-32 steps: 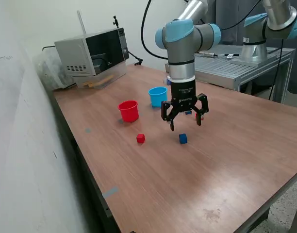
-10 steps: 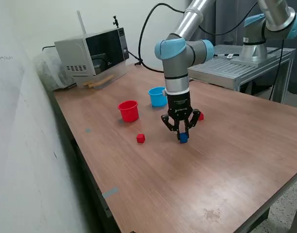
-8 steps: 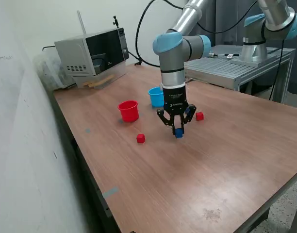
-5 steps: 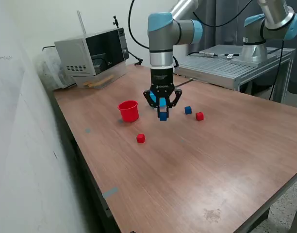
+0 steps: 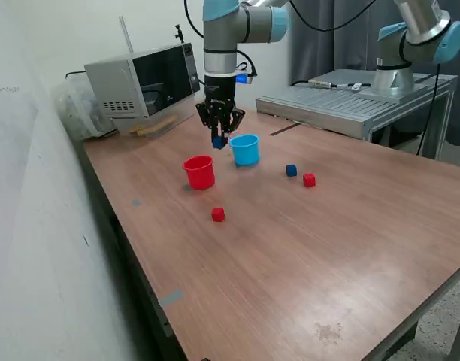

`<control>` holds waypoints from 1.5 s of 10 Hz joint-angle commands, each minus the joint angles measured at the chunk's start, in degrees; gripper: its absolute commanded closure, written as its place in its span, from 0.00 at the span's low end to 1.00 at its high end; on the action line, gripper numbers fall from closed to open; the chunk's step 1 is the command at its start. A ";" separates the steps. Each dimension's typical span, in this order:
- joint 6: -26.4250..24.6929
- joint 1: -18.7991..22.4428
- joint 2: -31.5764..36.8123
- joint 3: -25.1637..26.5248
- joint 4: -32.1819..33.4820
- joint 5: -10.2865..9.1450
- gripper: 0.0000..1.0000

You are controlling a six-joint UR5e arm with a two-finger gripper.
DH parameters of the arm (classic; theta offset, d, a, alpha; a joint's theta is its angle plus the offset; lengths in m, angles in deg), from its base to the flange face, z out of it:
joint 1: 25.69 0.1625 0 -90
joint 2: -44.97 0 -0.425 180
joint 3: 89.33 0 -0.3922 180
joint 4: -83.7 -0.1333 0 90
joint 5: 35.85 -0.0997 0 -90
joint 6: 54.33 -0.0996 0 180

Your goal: Place red objects in the red bin, and blue objects in the blue bin.

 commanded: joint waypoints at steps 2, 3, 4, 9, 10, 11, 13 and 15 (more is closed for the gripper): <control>-3.93 -6.66 7.44 7.49 -1.95 2.37 1.00; -3.93 -8.07 8.94 9.69 -1.95 2.37 1.00; -3.93 -9.30 9.82 12.23 -1.86 2.11 1.00; -5.60 -10.81 14.13 22.17 -1.16 1.49 1.00; -5.60 -10.54 14.14 22.80 -1.07 0.10 1.00; -5.60 -10.54 14.23 23.15 -0.63 -1.05 1.00; -5.60 -10.63 14.23 23.16 -0.45 -1.15 1.00; -5.60 -10.72 14.14 22.98 1.47 -1.15 1.00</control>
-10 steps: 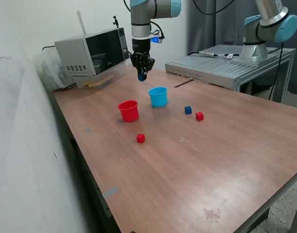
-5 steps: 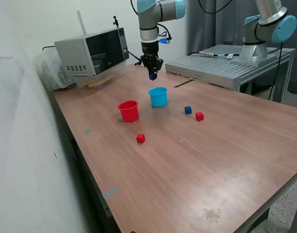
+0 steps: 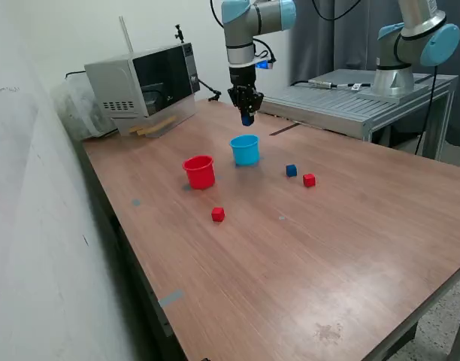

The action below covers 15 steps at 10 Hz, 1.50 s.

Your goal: Place red objects in the red bin, and blue objects in the blue bin.

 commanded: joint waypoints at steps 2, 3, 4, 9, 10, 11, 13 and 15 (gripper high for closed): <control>0.04 -0.78 -1.45 0.01 2.02 -0.77 1.00; 0.21 -0.96 -2.07 -0.16 2.10 -0.77 1.00; 0.22 -1.66 -2.43 -0.16 2.63 -0.77 1.00; 0.04 -1.67 -2.69 -0.25 5.09 -0.42 0.00; 0.04 -1.67 -2.61 -0.16 5.01 -0.50 0.00; 0.04 -1.58 -2.52 -0.08 5.01 -0.42 0.00; 0.04 -0.53 -2.08 0.71 4.83 -0.50 0.00; 0.74 4.72 -0.77 3.25 5.01 -0.50 0.00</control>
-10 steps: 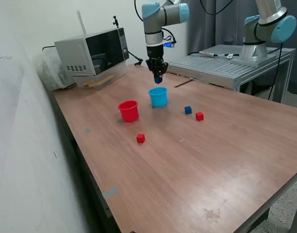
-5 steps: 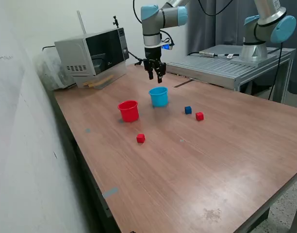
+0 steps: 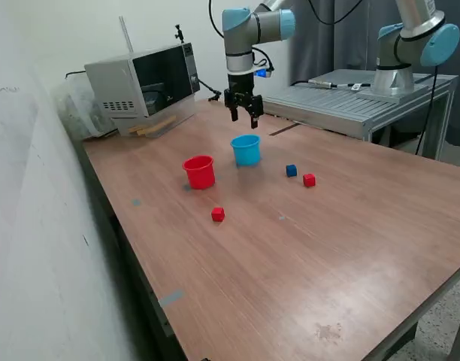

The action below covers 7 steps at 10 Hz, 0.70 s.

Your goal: Place red objects in the red bin, and blue objects in the blue bin.

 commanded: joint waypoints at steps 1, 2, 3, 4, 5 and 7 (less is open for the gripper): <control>3.19 8.54 2.00 4.39 0.23 -0.11 0.00; 8.61 11.54 2.36 5.89 0.50 -0.20 0.00; 15.27 13.22 2.97 6.60 1.46 -0.55 0.00; 22.30 14.63 4.28 7.22 2.25 -2.47 0.00; 28.03 15.17 5.60 6.96 1.82 -3.62 0.00; 37.53 15.43 5.79 6.78 1.38 -3.80 0.00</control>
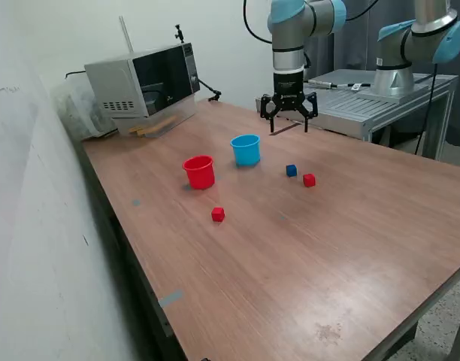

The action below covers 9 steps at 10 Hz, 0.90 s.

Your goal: Place red objects in the red bin, and blue objects in the blue bin.

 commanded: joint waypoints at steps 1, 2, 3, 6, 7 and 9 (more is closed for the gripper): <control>15.99 2.41 1.29 0.62 -0.08 -1.85 0.00; 17.50 2.59 1.38 0.71 0.01 -3.08 0.00; 20.12 4.07 1.38 0.62 0.18 -4.04 0.00; 23.66 7.59 1.03 0.27 0.45 -10.10 0.00; 23.84 7.69 -0.97 0.27 0.62 -10.47 0.00; 23.84 7.51 -6.33 -1.04 0.89 -10.47 0.00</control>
